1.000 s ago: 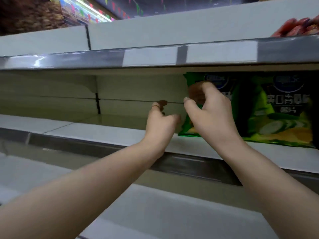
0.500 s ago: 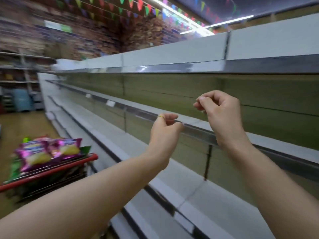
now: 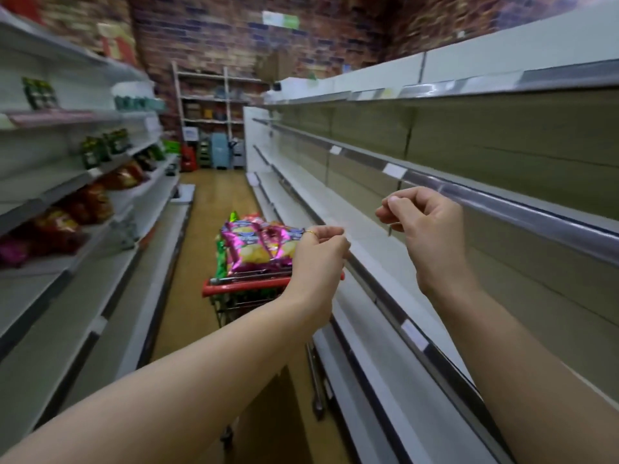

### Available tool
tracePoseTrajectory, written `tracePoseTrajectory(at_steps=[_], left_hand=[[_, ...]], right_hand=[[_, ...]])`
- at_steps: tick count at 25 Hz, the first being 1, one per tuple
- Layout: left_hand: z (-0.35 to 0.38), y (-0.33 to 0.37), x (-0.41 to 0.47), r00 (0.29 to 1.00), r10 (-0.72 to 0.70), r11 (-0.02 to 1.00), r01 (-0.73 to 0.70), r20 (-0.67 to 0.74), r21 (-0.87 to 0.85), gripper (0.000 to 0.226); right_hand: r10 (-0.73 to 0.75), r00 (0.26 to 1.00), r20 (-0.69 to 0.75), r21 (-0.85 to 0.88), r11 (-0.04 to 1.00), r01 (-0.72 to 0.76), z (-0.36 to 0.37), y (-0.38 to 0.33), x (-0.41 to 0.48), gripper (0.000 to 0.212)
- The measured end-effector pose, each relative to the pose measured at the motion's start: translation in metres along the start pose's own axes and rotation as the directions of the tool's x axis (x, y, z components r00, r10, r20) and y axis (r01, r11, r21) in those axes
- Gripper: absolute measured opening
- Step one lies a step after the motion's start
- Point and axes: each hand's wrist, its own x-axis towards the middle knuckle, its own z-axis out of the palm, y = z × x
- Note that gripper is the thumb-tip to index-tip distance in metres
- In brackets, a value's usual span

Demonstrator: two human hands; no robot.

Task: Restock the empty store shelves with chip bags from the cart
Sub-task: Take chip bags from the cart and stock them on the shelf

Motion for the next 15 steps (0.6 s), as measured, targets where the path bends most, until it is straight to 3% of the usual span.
tracePoseTrajectory(at_steps=[7, 15], left_hand=[[-0.014, -0.041, 0.102, 0.988, -0.083, 0.996, 0.084, -0.130, 0.004, 0.017], [-0.017, -0.080, 0.243, 0.944, -0.152, 0.985, 0.169, -0.294, 0.033, 0.015]], right_hand=[[0.055, 0.984, 0.168, 0.122, 0.990, -0.076, 0.068, 0.085, 0.072, 0.017], [0.162, 0.939, 0.303, 0.148, 0.966, -0.214, 0.127, 0.191, 0.179, 0.020]])
